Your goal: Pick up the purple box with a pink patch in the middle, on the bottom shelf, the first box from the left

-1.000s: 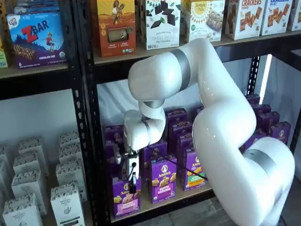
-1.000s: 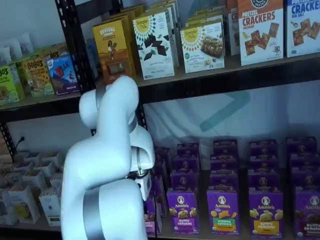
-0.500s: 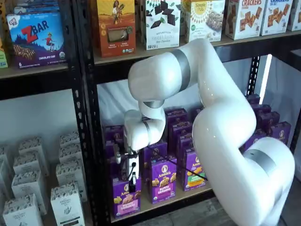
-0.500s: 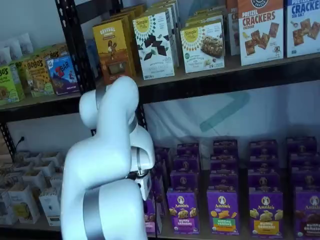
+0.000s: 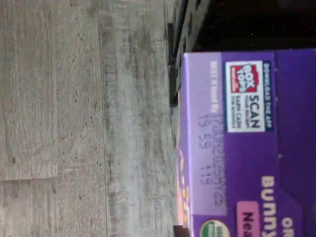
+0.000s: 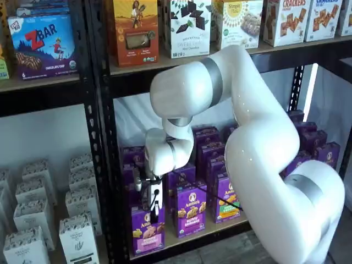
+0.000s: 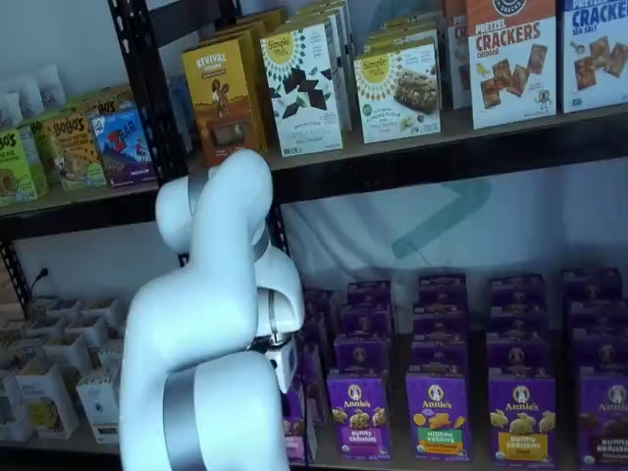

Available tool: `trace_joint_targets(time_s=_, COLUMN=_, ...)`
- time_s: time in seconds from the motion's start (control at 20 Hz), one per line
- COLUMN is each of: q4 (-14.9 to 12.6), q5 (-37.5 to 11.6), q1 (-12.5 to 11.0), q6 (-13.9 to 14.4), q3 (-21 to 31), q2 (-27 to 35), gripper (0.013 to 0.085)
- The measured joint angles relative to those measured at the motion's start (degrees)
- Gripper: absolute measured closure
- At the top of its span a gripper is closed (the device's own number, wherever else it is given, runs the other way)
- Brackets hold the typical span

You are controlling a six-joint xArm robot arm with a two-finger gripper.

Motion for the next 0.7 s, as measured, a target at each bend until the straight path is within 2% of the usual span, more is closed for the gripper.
trace_joint_targets(time_s=0.3, q4=-3.02, q5=-0.56, q1=-0.08, q6=2.66, q3=1.41, q2=-0.80, gripper=0.0610)
trace_joint_targets(time_s=0.5, q4=-4.90, q5=-2.00, q1=-0.07, q6=4.34, q3=5.07, q2=-3.16, gripper=0.0610)
trace_joint_targets(time_s=0.7, q4=-4.98, q5=-3.84, q1=0.16, q6=4.56, q3=9.77, q2=-6.26, gripper=0.0610)
